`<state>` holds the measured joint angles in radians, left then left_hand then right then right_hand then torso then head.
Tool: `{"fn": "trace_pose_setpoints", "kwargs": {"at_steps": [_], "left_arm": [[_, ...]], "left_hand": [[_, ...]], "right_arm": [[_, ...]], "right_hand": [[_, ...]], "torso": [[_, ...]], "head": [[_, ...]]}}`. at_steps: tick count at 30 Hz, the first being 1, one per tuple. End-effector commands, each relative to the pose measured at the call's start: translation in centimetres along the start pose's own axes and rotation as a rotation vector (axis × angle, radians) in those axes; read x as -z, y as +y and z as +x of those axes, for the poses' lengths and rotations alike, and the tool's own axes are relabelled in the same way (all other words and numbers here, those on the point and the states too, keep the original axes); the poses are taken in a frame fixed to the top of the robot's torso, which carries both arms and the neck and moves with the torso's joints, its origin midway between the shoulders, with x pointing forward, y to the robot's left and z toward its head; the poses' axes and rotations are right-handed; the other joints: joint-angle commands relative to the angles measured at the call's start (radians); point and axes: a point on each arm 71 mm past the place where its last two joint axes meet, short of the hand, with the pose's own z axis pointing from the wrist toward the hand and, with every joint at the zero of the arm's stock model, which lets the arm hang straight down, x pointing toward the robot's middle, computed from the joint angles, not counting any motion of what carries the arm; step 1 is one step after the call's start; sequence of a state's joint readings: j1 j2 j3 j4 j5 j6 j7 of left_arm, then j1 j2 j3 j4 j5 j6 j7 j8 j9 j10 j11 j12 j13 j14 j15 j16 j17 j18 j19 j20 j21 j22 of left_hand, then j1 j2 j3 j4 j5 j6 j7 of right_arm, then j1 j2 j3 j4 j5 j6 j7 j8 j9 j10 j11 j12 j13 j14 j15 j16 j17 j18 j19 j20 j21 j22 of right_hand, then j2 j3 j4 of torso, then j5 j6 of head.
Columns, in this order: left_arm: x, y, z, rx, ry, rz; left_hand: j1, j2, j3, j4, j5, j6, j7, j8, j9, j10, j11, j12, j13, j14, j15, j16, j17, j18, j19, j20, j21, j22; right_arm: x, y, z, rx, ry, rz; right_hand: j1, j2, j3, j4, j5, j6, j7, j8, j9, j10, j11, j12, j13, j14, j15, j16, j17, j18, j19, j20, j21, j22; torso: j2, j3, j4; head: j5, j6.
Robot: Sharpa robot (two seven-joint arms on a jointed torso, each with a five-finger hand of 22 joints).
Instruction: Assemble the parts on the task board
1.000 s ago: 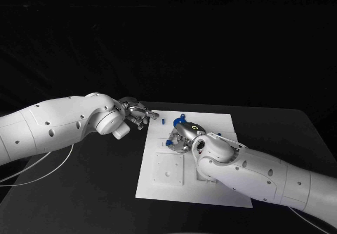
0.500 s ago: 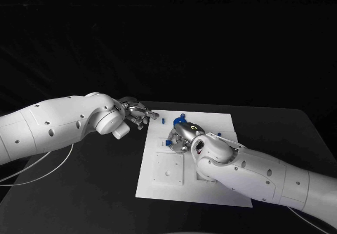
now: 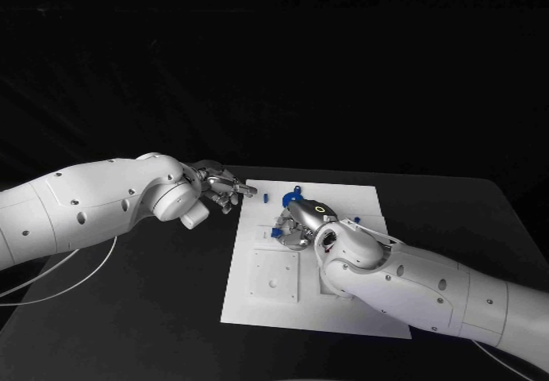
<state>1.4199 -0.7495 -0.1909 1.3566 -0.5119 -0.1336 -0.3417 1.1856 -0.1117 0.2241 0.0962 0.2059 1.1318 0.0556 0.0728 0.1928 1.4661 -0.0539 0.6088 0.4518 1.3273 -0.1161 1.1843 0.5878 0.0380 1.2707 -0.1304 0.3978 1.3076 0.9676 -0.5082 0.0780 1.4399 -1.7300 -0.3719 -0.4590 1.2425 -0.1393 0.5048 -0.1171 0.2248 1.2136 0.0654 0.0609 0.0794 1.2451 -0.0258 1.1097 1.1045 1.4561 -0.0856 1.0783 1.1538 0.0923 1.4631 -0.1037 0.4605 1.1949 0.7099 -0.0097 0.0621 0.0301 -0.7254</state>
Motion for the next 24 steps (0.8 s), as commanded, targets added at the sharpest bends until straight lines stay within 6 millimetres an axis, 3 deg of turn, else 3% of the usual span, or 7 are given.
{"fn": "trace_pose_setpoints", "kwargs": {"at_steps": [1,4,6,9,15,20,24], "left_arm": [[0.1,-0.2,0.6,0.001,0.082,0.06],[0.2,0.2,0.8,-0.007,0.126,0.08],[0.2,0.4,1.0,-0.014,0.156,0.091],[0.1,1.1,1.5,-0.032,0.214,0.102],[-0.2,1.9,2.4,-0.038,0.277,0.106],[-0.5,2.0,3.0,-0.025,0.291,0.113],[-0.6,1.9,3.2,-0.019,0.289,0.12]], "left_hand": [[0.008,-0.006,-0.001,-0.006,-0.007,-0.01,0.003,-0.001,-0.013,0.031,0.006,-0.005,0.0,-0.003,0.008,-0.006,0.0,-0.014,0.002,0.005,-0.005,0.017],[0.011,-0.008,-0.005,-0.008,-0.023,-0.029,0.01,-0.002,-0.034,0.028,0.009,-0.006,0.001,-0.007,0.012,-0.007,0.0,-0.014,-0.002,0.007,-0.007,0.017],[0.008,-0.017,-0.011,-0.004,-0.106,-0.041,0.014,-0.004,-0.045,0.025,0.011,-0.006,0.001,-0.01,0.014,-0.008,0.0,-0.013,-0.004,0.009,-0.008,0.017],[-0.007,-0.039,-0.029,0.016,-0.154,-0.041,0.012,0.002,-0.058,0.021,0.013,-0.008,0.002,-0.016,0.016,-0.008,0.0,-0.012,-0.007,0.011,-0.01,0.017],[-0.001,-0.032,-0.165,0.091,-0.111,-0.003,-0.005,0.045,-0.049,0.014,0.006,-0.005,0.003,-0.024,0.013,-0.001,0.0,-0.015,-0.013,0.011,-0.012,0.018],[-0.028,-0.048,-0.165,0.127,-0.104,-0.033,-0.027,0.163,0.188,0.006,-0.005,0.009,0.016,-0.033,0.005,0.015,0.002,-0.025,-0.018,0.002,-0.006,0.019],[-0.034,-0.046,-0.162,0.137,-0.093,-0.044,-0.035,0.189,0.301,0.003,-0.008,0.016,0.021,-0.035,0.004,0.022,0.002,-0.027,-0.02,0.0,0.001,0.019]], "right_arm": [[0.3,0.3,-0.4,-0.016,-0.038,-0.022],[0.5,0.3,-0.7,-0.026,-0.042,-0.025],[0.7,0.2,-0.9,-0.034,-0.043,-0.026],[1.0,0.1,-1.4,-0.051,-0.046,-0.027],[1.5,0.0,-2.4,-0.077,-0.056,-0.027],[1.9,0.1,-3.1,-0.094,-0.063,-0.028],[2.0,0.2,-3.5,-0.105,-0.07,-0.03]], "right_hand": [[-0.008,-0.004,-0.006,0.001,-0.001,0.009,-0.004,0.003,-0.001,0.004,-0.005,0.005,0.001,0.001,-0.004,0.005,0.001,-0.01,0.047,-0.007,0.005,-0.001],[-0.002,-0.006,-0.012,0.008,0.001,0.009,-0.004,0.003,-0.002,0.004,-0.005,0.002,0.001,0.001,-0.005,0.003,0.001,-0.011,0.047,-0.008,0.007,-0.004],[-0.004,-0.009,-0.013,0.01,0.009,0.009,-0.004,0.003,-0.002,0.003,-0.005,0.001,0.0,0.0,-0.005,0.001,-0.001,-0.011,0.046,-0.009,0.005,-0.006],[-0.005,-0.011,-0.016,0.012,0.016,0.008,-0.004,0.003,-0.003,0.003,-0.006,0.0,0.0,0.0,-0.005,-0.001,-0.001,-0.011,0.046,-0.009,0.006,-0.006],[-0.004,-0.014,-0.02,0.014,0.027,0.007,-0.004,0.003,-0.003,0.002,-0.006,-0.001,0.0,0.0,-0.006,-0.001,-0.001,-0.01,0.046,-0.009,0.004,-0.008],[-0.004,-0.015,-0.022,0.014,0.029,0.007,-0.004,0.003,-0.003,0.002,-0.006,-0.002,0.0,0.0,-0.006,-0.002,-0.001,-0.011,0.047,-0.009,0.007,-0.008],[-0.004,-0.016,-0.024,0.015,0.033,0.007,-0.004,0.003,-0.003,0.002,-0.006,-0.002,0.0,0.0,-0.006,-0.002,-0.001,-0.011,0.047,-0.009,0.009,-0.008]], "torso": [[-0.001,0.0006,-0.0012],[-0.001,0.0,-0.0016],[-0.001,-0.0003,-0.0019],[-0.001,0.0003,-0.0023],[0.0,0.0001,-0.0037],[0.0,0.0004,-0.0032],[0.0,0.0025,-0.002]], "head": [[0.0,0.002],[0.0,0.004],[-0.002,0.006],[-0.003,0.008],[-0.002,0.011],[-0.003,0.011],[-0.005,0.011]]}}
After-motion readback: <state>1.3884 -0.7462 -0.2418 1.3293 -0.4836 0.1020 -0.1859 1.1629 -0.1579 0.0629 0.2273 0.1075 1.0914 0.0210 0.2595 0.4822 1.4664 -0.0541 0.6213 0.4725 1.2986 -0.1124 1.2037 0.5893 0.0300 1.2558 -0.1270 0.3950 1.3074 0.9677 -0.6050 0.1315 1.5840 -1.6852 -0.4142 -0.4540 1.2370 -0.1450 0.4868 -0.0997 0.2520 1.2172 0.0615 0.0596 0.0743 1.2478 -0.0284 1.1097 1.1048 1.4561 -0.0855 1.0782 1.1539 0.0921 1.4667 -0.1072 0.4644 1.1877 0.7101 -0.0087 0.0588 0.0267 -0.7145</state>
